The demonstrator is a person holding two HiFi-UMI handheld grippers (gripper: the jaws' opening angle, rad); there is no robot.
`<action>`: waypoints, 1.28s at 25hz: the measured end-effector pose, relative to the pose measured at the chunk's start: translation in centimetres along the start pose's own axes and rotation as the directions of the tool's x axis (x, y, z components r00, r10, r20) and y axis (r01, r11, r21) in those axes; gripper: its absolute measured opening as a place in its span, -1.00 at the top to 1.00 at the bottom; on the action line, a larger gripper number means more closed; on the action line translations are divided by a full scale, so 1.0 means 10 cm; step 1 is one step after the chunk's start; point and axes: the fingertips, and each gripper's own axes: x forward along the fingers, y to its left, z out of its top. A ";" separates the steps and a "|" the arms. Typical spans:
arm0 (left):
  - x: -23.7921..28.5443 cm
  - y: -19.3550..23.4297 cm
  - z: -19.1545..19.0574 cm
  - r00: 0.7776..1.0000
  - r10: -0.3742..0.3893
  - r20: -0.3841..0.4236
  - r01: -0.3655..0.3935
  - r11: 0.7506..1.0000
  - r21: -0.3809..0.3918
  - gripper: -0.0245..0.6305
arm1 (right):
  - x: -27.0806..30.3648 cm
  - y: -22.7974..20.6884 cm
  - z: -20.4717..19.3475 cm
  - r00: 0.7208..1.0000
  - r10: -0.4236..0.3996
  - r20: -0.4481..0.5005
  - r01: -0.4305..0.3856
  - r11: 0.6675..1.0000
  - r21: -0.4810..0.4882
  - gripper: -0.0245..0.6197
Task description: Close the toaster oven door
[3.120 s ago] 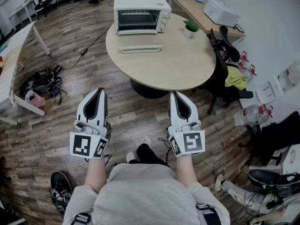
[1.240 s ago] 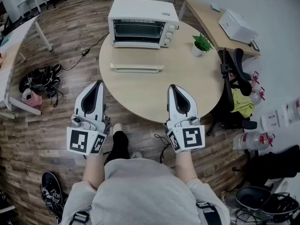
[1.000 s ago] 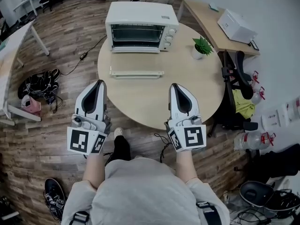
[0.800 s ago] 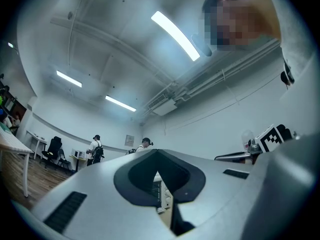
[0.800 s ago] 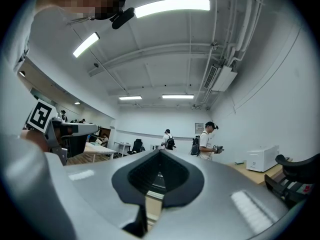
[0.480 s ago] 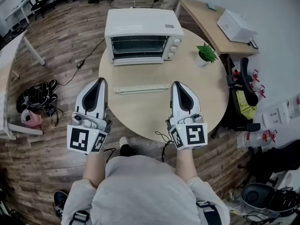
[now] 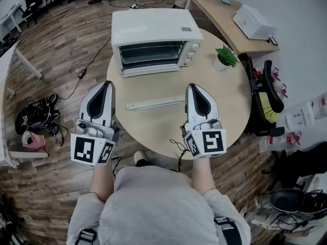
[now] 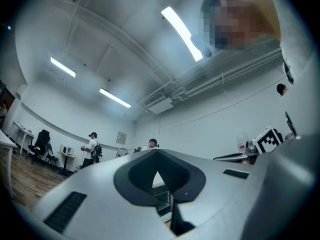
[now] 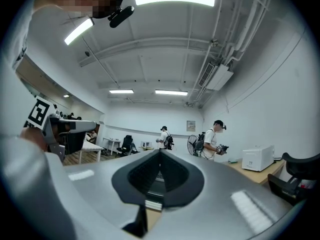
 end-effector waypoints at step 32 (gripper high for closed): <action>0.51 0.19 -0.95 0.981 -0.112 -0.159 0.092 0.988 -0.125 0.91 | -0.03 -0.38 -2.47 0.843 -0.050 -0.535 0.138 0.982 0.126 0.89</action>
